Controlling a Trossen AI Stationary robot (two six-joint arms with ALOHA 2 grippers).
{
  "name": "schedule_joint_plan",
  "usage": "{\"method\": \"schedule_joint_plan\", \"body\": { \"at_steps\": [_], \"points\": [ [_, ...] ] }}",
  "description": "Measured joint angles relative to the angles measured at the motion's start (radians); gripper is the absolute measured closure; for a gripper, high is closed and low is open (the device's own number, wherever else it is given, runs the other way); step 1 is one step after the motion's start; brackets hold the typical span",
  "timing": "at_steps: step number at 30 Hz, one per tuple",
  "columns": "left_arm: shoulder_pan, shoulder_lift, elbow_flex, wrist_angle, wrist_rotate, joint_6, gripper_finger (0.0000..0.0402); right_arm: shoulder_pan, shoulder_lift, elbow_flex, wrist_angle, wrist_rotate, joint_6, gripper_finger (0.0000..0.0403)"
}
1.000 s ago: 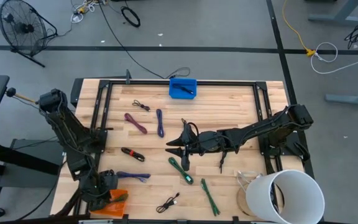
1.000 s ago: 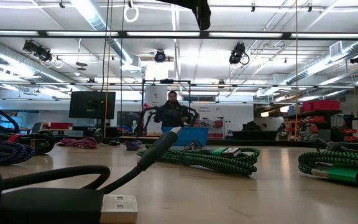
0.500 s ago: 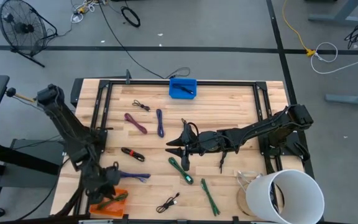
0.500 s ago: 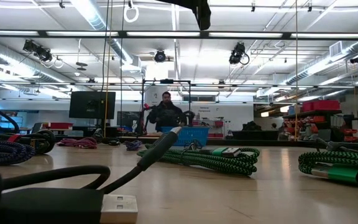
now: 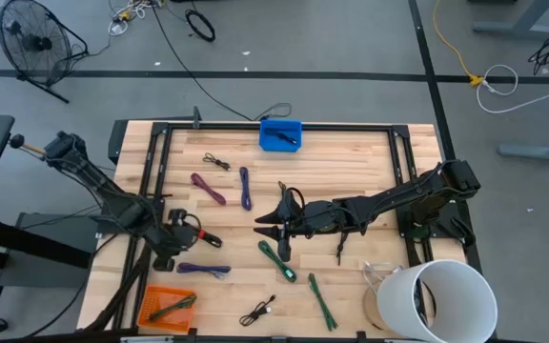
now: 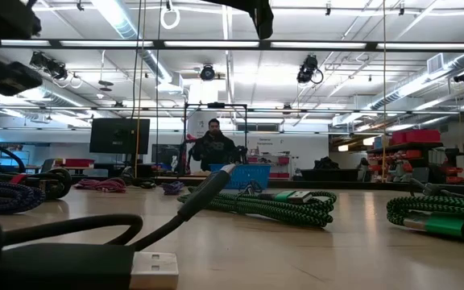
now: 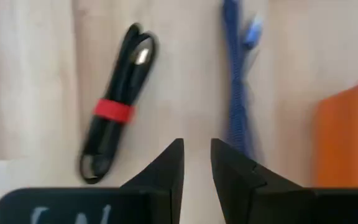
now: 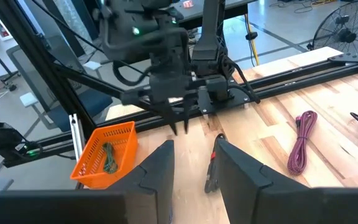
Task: Pick & Place USB Port
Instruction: Put the black charger cable into the blue bin
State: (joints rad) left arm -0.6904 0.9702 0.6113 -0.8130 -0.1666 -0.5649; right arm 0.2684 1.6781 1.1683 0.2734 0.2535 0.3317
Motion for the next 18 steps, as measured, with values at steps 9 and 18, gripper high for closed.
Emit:
{"method": "schedule_joint_plan", "body": {
  "at_steps": [9,18],
  "points": [
    [0.036,0.031,-0.010,0.002,-0.127,0.161,0.0250,0.000,0.000,0.000,-0.002,0.000,0.000,0.0286],
    [0.103,0.054,-0.011,0.006,-0.128,0.161,0.0219,0.000,0.000,0.000,-0.003,0.000,0.000,0.0286]
  ]
}}
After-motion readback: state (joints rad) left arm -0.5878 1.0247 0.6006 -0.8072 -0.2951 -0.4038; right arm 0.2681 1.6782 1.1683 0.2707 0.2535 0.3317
